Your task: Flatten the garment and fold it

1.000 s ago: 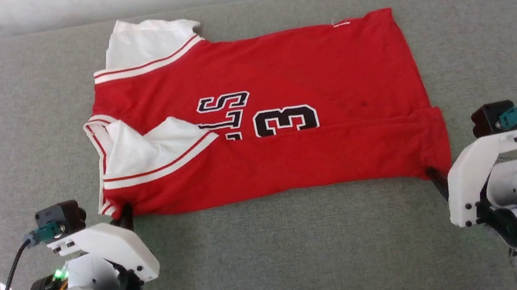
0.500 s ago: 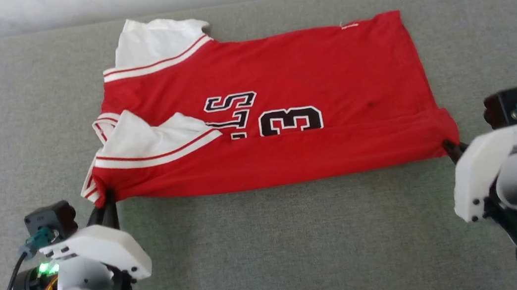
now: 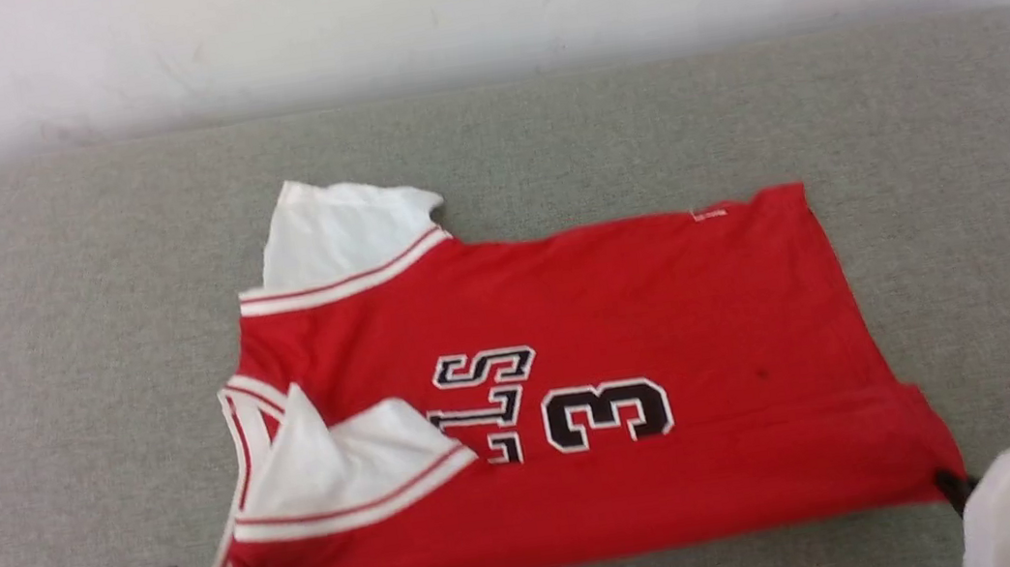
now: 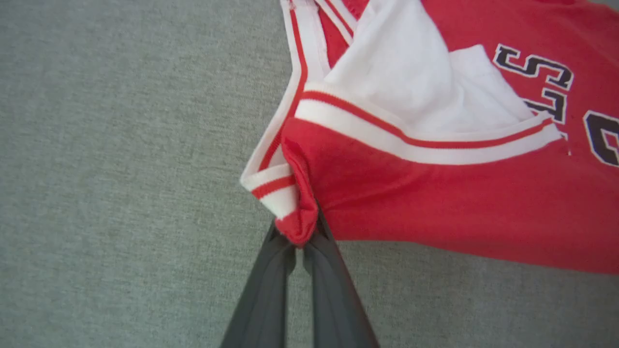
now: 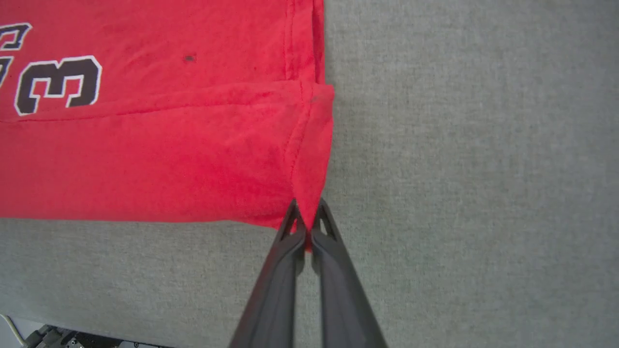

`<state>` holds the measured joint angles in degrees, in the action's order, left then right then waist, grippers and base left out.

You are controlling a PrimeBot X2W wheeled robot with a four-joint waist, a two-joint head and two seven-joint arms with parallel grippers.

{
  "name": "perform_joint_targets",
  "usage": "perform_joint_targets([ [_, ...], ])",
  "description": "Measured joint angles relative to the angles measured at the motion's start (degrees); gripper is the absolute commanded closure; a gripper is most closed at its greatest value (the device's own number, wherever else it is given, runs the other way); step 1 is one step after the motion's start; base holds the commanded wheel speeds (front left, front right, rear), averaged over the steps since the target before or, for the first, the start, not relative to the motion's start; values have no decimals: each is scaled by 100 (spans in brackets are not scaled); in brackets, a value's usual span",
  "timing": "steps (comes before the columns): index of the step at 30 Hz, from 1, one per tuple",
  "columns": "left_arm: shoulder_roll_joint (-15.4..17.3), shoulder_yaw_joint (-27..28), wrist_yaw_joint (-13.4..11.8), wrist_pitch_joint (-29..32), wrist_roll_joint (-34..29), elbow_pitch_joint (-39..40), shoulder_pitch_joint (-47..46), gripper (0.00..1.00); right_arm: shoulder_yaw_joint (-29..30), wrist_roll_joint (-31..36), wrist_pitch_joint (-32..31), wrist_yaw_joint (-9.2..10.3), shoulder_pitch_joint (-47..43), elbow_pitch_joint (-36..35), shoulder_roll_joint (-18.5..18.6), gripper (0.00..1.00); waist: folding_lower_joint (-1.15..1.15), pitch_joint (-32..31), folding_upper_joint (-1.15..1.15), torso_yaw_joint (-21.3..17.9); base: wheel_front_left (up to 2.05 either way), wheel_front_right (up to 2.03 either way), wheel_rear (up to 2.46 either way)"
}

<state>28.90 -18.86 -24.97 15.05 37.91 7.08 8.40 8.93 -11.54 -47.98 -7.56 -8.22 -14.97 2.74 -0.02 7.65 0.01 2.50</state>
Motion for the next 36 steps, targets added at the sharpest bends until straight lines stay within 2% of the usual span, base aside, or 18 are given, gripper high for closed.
perform_joint_targets([
  [5,-15,-133,-9,259,175,-84,171,100,-7,-2,129,0,-184,439,1,100,1,41,0,1,0,0,0],
  [11,-137,-157,261,198,343,-506,53,100,-137,-3,559,0,-106,1220,5,100,1,131,0,-21,0,0,0],
  [12,-174,-147,276,145,377,-558,38,77,-134,-10,662,0,-74,1293,7,100,1,134,0,-25,0,0,0],
  [13,-189,-145,302,89,389,-605,31,51,-131,-53,764,0,-37,1381,10,95,1,129,0,-26,0,0,0],
  [14,-200,-142,328,48,393,-641,30,0,-137,-129,856,0,-18,1440,14,66,1,119,0,-27,0,0,0],
  [15,-216,-136,337,29,409,-662,30,0,-138,-209,962,0,-14,1477,20,0,1,101,0,-27,0,0,0],
  [20,-264,-116,478,-254,398,-598,-42,0,-159,-399,1677,2,-10,1472,14,0,2,-17,0,-25,0,0,0],
  [25,-100,12,681,-958,5,-390,-363,0,-181,-348,2720,2,28,1194,11,0,2,-55,0,-30,0,0,0],
  [31,183,-57,1053,-1613,-724,-468,-1513,0,-343,-252,3971,2,478,1022,21,0,2,138,0,-70,0,0,0],
  [36,202,-171,1470,-1649,-914,-983,-2749,0,-582,-66,4552,2,874,927,16,0,3,424,0,-139,0,0,0],
])
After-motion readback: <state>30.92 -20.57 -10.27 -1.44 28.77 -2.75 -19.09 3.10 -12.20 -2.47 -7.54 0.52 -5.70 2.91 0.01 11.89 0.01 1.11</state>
